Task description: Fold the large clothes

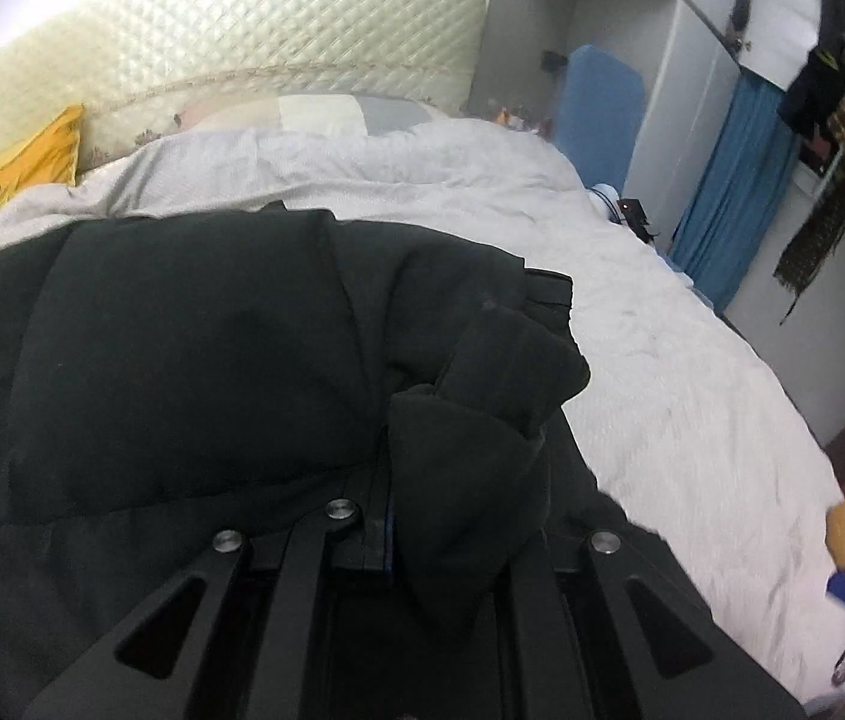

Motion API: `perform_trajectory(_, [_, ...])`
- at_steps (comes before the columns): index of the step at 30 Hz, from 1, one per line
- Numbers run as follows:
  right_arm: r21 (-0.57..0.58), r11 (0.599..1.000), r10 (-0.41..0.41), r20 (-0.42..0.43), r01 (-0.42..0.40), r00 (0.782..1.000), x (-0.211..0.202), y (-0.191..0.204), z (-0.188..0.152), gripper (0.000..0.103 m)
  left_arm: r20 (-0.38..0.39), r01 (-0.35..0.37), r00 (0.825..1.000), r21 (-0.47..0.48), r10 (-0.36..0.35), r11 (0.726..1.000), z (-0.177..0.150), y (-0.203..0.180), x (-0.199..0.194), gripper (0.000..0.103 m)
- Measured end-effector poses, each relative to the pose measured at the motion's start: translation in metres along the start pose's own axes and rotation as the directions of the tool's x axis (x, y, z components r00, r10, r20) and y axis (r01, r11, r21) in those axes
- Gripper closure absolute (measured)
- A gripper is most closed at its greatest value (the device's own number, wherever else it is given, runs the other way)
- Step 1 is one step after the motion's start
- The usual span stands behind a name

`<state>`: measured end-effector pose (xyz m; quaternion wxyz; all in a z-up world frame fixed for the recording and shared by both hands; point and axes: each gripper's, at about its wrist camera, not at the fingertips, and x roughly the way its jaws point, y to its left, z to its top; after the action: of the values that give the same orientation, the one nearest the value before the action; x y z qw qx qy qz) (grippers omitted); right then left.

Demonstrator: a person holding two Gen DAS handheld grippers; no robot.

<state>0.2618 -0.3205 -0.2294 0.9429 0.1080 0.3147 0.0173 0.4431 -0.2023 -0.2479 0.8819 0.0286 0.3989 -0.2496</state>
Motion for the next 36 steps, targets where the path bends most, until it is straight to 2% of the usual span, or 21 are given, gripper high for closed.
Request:
perform_trajectory(2, [-0.012, 1.0, 0.002, 0.02, -0.002, 1.0, -0.004, 0.007, 0.003, 0.003, 0.028, -0.006, 1.0, 0.029, 0.006, 1.0, -0.006, 0.002, -0.019, 0.091])
perform_trajectory(4, [-0.03, 1.0, 0.004, 0.039, -0.003, 0.999, -0.008, 0.016, 0.006, 0.003, 0.034, 0.002, 0.999, 0.016, -0.003, 1.0, -0.012, 0.005, -0.035, 0.088])
perform_trajectory(6, [-0.054, 0.999, 0.006, 0.051, -0.004, 0.999, -0.008, 0.026, 0.011, 0.003, 0.039, 0.002, 0.999, 0.0, -0.002, 1.0, -0.015, 0.01, -0.052, 0.079])
perform_trajectory(7, [-0.066, 0.998, 0.007, 0.057, -0.003, 0.998, -0.009, 0.031, 0.013, 0.003, 0.054, -0.006, 0.999, 0.0, 0.006, 1.0, -0.017, 0.014, -0.062, 0.061])
perform_trajectory(8, [-0.08, 0.997, 0.008, 0.065, -0.002, 0.998, -0.009, 0.036, 0.016, 0.003, 0.064, -0.009, 0.998, 0.006, 0.008, 1.0, -0.018, 0.015, -0.069, 0.032])
perform_trajectory(10, [-0.108, 0.994, 0.002, 0.074, 0.006, 0.997, -0.006, 0.045, 0.02, 0.003, 0.082, -0.006, 0.997, 0.026, 0.004, 1.0, -0.021, 0.021, -0.086, 0.0])
perform_trajectory(13, [-0.13, 0.992, 0.007, 0.09, 0.005, 0.996, -0.001, 0.058, 0.028, 0.003, 0.119, -0.025, 0.993, 0.035, 0.02, 0.999, -0.022, 0.038, -0.114, 0.0])
perform_trajectory(17, [-0.157, 0.988, 0.024, 0.132, -0.003, 0.991, 0.013, 0.079, 0.043, 0.003, 0.157, -0.043, 0.986, -0.025, 0.047, 0.999, -0.023, 0.082, -0.144, 0.0])
perform_trajectory(20, [-0.189, 0.982, 0.035, 0.14, -0.008, 0.989, 0.038, 0.093, 0.053, 0.005, 0.161, -0.129, 0.977, -0.063, 0.138, 0.99, -0.022, 0.12, -0.156, 0.0])
perform_trajectory(21, [-0.198, 0.98, 0.038, 0.14, -0.01, 0.989, 0.047, 0.097, 0.055, 0.007, 0.16, -0.155, 0.973, -0.069, 0.165, 0.985, -0.021, 0.13, -0.158, 0.0])
perform_trajectory(23, [-0.213, 0.977, 0.041, 0.13, -0.012, 0.991, 0.078, 0.108, 0.06, 0.023, 0.163, -0.209, 0.962, -0.082, 0.22, 0.974, -0.024, 0.149, -0.161, 0.0])
perform_trajectory(26, [-0.208, 0.978, 0.023, 0.098, -0.002, 0.995, 0.125, 0.114, 0.068, 0.038, 0.159, -0.26, 0.949, -0.097, 0.273, 0.961, -0.028, 0.18, -0.153, 0.0])
perform_trajectory(29, [-0.19, 0.981, -0.016, 0.049, 0.025, 0.999, 0.173, 0.113, 0.076, 0.044, 0.137, -0.298, 0.939, -0.13, 0.315, 0.946, -0.027, 0.213, -0.133, 0.0])
perform_trajectory(33, [-0.206, 0.978, -0.012, 0.049, 0.022, 0.999, 0.213, 0.111, 0.082, 0.044, 0.088, -0.312, 0.941, -0.149, 0.327, 0.938, -0.027, 0.243, -0.087, 0.0])
perform_trajectory(36, [-0.225, 0.974, -0.002, 0.053, 0.014, 0.999, 0.235, 0.115, 0.091, 0.044, 0.085, -0.309, 0.941, -0.171, 0.327, 0.935, -0.023, 0.258, -0.067, 0.0])
